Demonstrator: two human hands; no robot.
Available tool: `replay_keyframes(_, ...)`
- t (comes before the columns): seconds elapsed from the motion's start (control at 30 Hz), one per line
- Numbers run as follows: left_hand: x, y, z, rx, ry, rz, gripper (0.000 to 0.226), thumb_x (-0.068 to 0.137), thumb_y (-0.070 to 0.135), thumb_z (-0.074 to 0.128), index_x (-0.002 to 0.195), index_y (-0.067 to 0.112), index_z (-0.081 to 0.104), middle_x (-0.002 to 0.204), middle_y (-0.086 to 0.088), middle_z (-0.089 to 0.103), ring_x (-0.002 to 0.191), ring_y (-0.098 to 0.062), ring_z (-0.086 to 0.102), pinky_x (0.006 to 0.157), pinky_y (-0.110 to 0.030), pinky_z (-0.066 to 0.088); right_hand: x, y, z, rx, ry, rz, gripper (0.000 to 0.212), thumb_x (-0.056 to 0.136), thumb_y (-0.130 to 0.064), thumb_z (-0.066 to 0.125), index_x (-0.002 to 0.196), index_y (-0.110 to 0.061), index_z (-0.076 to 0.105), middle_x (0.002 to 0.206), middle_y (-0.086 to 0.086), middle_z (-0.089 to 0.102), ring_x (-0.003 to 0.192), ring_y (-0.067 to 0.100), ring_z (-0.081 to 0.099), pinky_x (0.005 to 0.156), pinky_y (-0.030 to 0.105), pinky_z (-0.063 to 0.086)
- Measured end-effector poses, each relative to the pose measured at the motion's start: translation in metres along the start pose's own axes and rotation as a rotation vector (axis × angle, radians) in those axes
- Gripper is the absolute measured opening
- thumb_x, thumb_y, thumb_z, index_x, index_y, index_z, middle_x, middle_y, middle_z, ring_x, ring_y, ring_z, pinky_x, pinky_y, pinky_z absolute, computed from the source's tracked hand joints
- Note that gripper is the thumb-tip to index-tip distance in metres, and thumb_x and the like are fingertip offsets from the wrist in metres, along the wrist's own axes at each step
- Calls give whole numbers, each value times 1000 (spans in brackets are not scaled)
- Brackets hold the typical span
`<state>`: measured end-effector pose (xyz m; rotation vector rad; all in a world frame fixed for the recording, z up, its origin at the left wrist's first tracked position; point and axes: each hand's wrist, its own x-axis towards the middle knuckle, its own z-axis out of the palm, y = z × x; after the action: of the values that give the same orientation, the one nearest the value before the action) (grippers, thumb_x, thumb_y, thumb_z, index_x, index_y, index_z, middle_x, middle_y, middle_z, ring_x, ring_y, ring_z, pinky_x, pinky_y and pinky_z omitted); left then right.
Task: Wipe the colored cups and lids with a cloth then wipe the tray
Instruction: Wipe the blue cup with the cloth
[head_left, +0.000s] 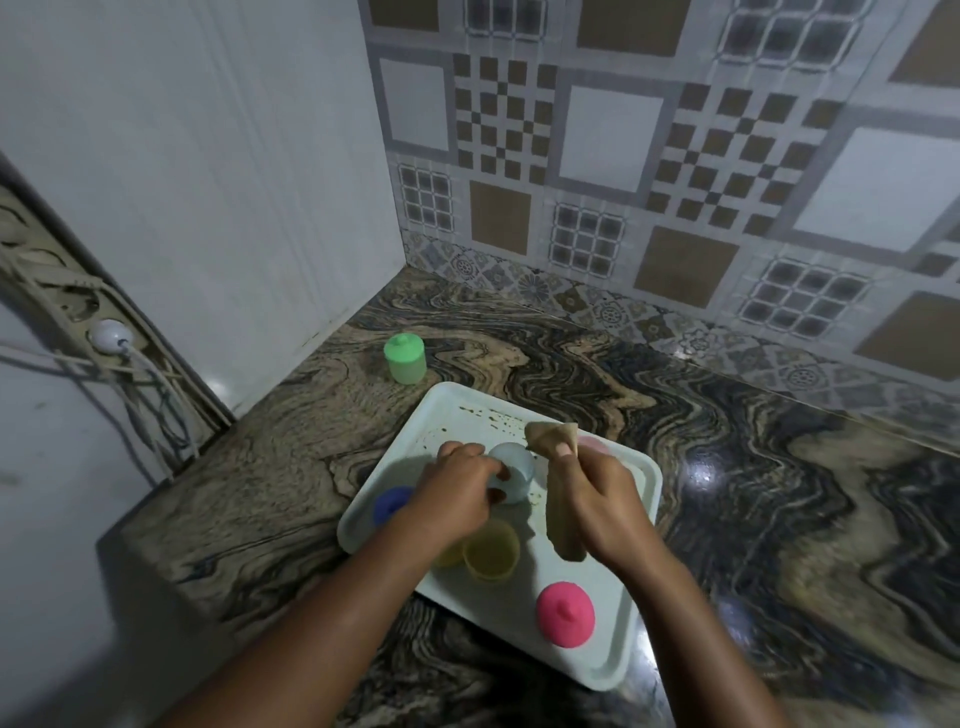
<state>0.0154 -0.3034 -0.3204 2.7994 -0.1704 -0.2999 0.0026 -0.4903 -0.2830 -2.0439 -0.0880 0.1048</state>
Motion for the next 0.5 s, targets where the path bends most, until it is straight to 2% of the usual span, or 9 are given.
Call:
replay_keyframes(0.13, 4, -3, 4, -10, 10, 14, 26, 92, 15, 61, 112, 30, 70, 120, 4, 63, 117, -23, 52, 92, -42, 52, -5, 5, 0, -7, -13, 23, 51, 106, -41, 40, 89, 0, 66, 72, 23, 67, 74, 35, 65, 68, 43, 52)
replay_keyframes(0.23, 2, -1, -2, -194, 64, 14, 23, 91, 7, 59, 100, 22, 74, 107, -2, 70, 103, -23, 63, 86, -38, 54, -8, 2, -11, 85, 5, 10, 63, 97, -57, 38, 91, 0, 63, 67, 24, 64, 67, 37, 64, 66, 47, 52)
replay_keyframes(0.3, -6, 6, -20, -312, 104, 22, 15, 93, 9, 62, 96, 18, 74, 104, -1, 70, 99, -16, 64, 85, -31, 52, -8, -2, -23, 170, 52, -19, 67, 92, -63, 39, 81, 0, 57, 61, 19, 59, 58, 29, 57, 64, 50, 51)
replay_keyframes(0.37, -18, 13, -45, -397, 143, 20, 11, 95, 14, 64, 92, 22, 71, 107, 6, 70, 100, -5, 60, 85, -27, 48, -8, -13, -33, 221, 73, -81, 65, 92, -62, 41, 73, 0, 50, 59, 7, 51, 60, 17, 49, 61, 49, 47)
replay_keyframes(0.43, -30, 18, -69, -495, 173, 29, 13, 94, 18, 66, 89, 29, 71, 108, 11, 72, 102, -5, 63, 89, -31, 50, -7, -26, -38, 262, 42, -142, 62, 95, -59, 43, 72, -1, 47, 62, 3, 45, 61, 16, 44, 57, 50, 43)
replay_keyframes(0.5, -42, 27, -90, -627, 203, 5, 15, 94, 22, 67, 89, 35, 71, 106, 7, 74, 94, -17, 71, 84, -43, 59, -8, -39, -37, 283, -11, -205, 53, 99, -51, 44, 71, -6, 47, 62, -1, 42, 60, 15, 41, 53, 47, 37)
